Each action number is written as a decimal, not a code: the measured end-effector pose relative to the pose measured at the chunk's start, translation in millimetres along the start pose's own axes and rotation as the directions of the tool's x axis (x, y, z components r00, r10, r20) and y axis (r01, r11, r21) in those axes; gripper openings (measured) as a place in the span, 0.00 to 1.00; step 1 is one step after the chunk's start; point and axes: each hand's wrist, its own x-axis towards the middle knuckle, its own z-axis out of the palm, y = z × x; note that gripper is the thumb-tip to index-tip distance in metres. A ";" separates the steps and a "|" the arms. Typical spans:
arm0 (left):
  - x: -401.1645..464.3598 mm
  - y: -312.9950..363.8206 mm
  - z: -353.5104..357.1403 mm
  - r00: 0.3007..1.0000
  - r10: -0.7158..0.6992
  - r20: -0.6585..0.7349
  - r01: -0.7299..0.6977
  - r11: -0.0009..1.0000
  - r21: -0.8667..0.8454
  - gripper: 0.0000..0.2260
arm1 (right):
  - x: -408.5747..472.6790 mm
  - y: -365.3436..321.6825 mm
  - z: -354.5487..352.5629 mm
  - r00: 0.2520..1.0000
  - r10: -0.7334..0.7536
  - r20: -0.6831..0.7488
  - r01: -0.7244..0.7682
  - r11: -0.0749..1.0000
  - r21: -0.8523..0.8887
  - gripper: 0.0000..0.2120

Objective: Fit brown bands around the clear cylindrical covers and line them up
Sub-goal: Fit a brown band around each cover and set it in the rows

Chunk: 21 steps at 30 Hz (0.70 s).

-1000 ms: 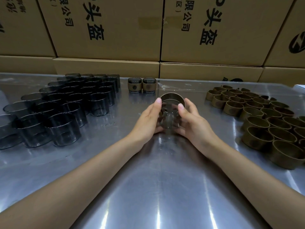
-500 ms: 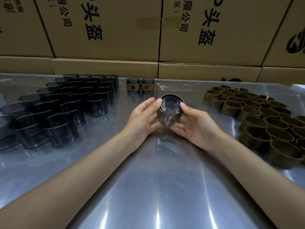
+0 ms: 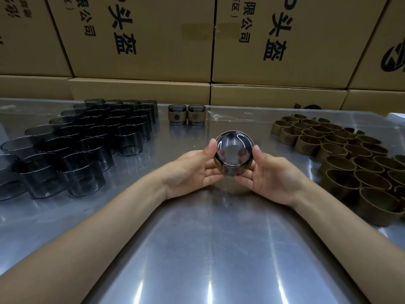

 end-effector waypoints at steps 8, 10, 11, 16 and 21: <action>-0.8 -5.7 2.3 0.995 0.024 0.100 -0.025 1.000 0.010 0.41 | -11.1 2.5 7.0 0.996 -0.028 0.088 0.026 0.999 0.022 0.24; -0.4 -6.3 2.2 0.994 0.022 0.107 -0.023 1.000 0.011 0.41 | -11.8 3.0 9.6 0.994 -0.026 0.110 0.022 0.999 0.032 0.23; -0.3 -6.5 1.8 0.994 0.024 0.110 -0.025 1.000 0.008 0.40 | -12.1 3.1 10.6 0.993 -0.022 0.116 0.017 0.999 0.040 0.22; -1.4 -5.9 2.1 0.997 0.044 0.059 -0.042 0.999 -0.026 0.41 | -9.3 4.5 11.0 0.996 -0.025 0.088 0.020 0.998 0.065 0.22; -2.6 0.3 9.0 0.990 0.033 -0.135 -0.046 0.995 -0.092 0.42 | 6.5 3.5 17.4 0.978 0.040 -0.204 -0.006 0.986 0.166 0.31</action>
